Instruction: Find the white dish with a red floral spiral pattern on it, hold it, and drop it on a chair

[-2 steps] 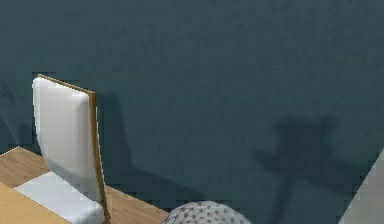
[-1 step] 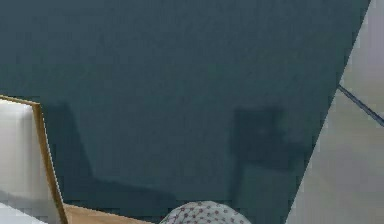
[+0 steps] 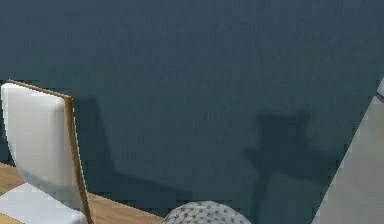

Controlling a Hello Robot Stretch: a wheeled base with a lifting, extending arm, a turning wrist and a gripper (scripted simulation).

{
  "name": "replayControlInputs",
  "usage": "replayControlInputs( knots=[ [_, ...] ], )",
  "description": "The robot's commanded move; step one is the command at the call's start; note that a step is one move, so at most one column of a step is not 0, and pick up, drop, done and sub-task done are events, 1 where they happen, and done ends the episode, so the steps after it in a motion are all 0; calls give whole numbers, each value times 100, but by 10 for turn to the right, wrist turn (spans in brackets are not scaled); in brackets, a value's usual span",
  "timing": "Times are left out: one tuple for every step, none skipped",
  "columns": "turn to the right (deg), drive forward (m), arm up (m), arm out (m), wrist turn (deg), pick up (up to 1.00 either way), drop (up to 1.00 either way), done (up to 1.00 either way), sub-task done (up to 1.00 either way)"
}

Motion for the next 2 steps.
replayControlInputs(
  knots=[
    [0, 40, 0, 0, 0, 0, 0, 0, 0],
    [-450, 0, 0, 0, 0, 0, 0, 0, 0]
  ],
)
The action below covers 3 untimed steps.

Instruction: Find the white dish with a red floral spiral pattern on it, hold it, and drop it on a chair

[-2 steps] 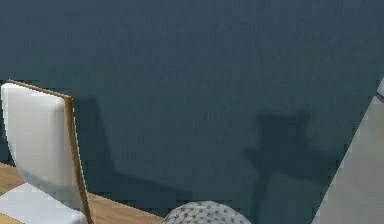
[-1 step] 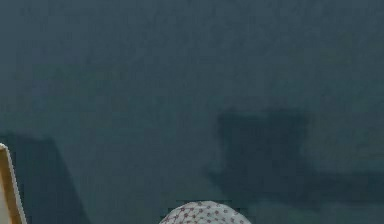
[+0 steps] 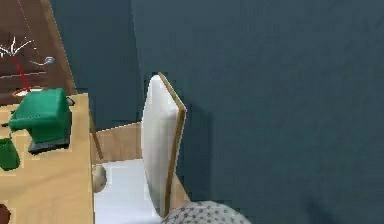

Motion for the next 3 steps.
replayControlInputs(
  knots=[
    [-450, 0, 0, 0, 0, 0, 0, 0, 0],
    [-450, 0, 0, 0, 0, 0, 0, 0, 0],
    [-90, 0, 0, 0, 0, 0, 0, 0, 0]
  ],
)
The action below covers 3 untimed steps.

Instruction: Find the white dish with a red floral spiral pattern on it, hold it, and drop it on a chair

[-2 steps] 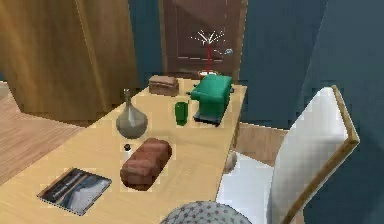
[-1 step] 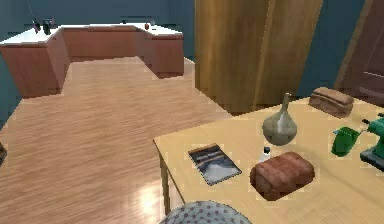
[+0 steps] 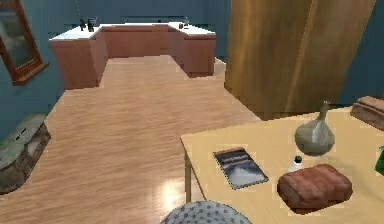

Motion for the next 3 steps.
replayControlInputs(
  knots=[
    [450, 0, 0, 0, 0, 0, 0, 0, 0],
    [450, 0, 0, 0, 0, 0, 0, 0, 0],
    [450, 0, 0, 0, 0, 0, 0, 0, 0]
  ],
)
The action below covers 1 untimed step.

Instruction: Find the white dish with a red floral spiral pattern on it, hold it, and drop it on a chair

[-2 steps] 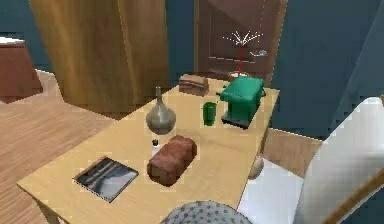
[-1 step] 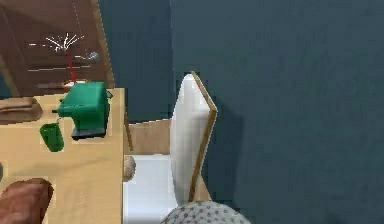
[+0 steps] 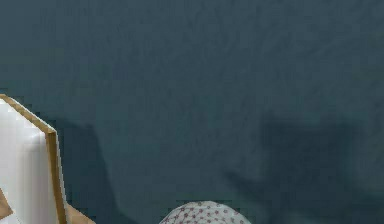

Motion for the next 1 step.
replayControlInputs(
  knots=[
    [30, 0, 0, 0, 0, 0, 0, 0, 0]
  ],
)
